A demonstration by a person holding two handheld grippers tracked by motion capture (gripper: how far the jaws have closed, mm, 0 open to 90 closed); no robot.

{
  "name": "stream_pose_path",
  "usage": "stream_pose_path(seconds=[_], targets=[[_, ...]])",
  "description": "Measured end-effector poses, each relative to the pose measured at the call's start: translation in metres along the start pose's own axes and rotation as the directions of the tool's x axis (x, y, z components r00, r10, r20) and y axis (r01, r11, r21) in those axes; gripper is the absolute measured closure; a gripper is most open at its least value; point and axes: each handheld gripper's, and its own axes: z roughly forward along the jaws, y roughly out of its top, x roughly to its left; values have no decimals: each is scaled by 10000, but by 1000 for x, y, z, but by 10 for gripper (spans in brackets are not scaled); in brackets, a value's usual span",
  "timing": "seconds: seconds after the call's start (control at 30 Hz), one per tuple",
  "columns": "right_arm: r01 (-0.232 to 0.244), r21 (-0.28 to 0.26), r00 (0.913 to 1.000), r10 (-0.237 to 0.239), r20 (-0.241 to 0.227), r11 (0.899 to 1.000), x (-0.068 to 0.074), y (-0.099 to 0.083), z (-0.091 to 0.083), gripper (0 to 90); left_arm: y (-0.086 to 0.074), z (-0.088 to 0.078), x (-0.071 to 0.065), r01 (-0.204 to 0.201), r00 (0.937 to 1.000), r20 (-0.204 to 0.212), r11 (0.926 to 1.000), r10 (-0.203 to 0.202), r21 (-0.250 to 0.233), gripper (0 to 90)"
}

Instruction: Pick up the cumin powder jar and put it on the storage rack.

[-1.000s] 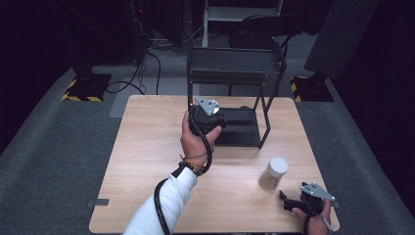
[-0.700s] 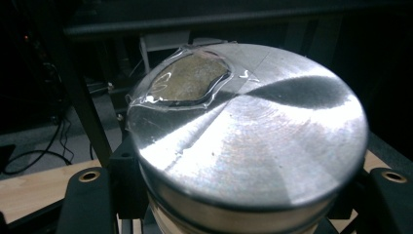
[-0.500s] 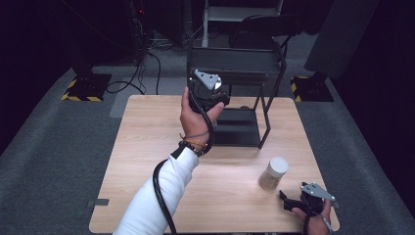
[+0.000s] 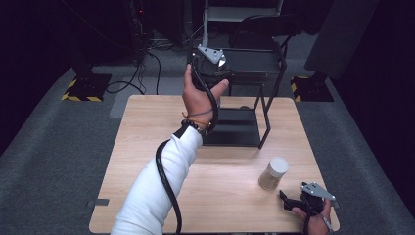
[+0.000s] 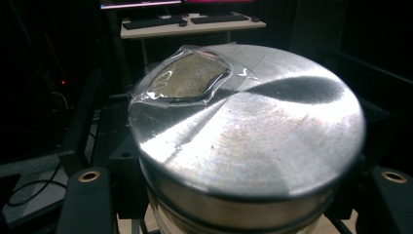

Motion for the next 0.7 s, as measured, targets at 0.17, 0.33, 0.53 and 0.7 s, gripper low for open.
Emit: stream_pose_path(seconds=[0.17,0.33,0.53,0.7], targets=[[4,-5,10000,-4,4,10000,0,0,0,0,12,2,-1,-161,9999,2,9998,161,-106,307],[19,-18,10000,-19,16,10000,0,0,0,0,23,9,-4,-251,9996,-126,9995,249,-182,307],[-1,-9,10000,1,18,10000,0,0,0,0,33,20,-7,-421,9989,-213,9988,416,-239,307],[-23,-11,10000,23,39,10000,1,0,0,0,42,35,-9,-480,9981,-392,9986,472,-210,307]])
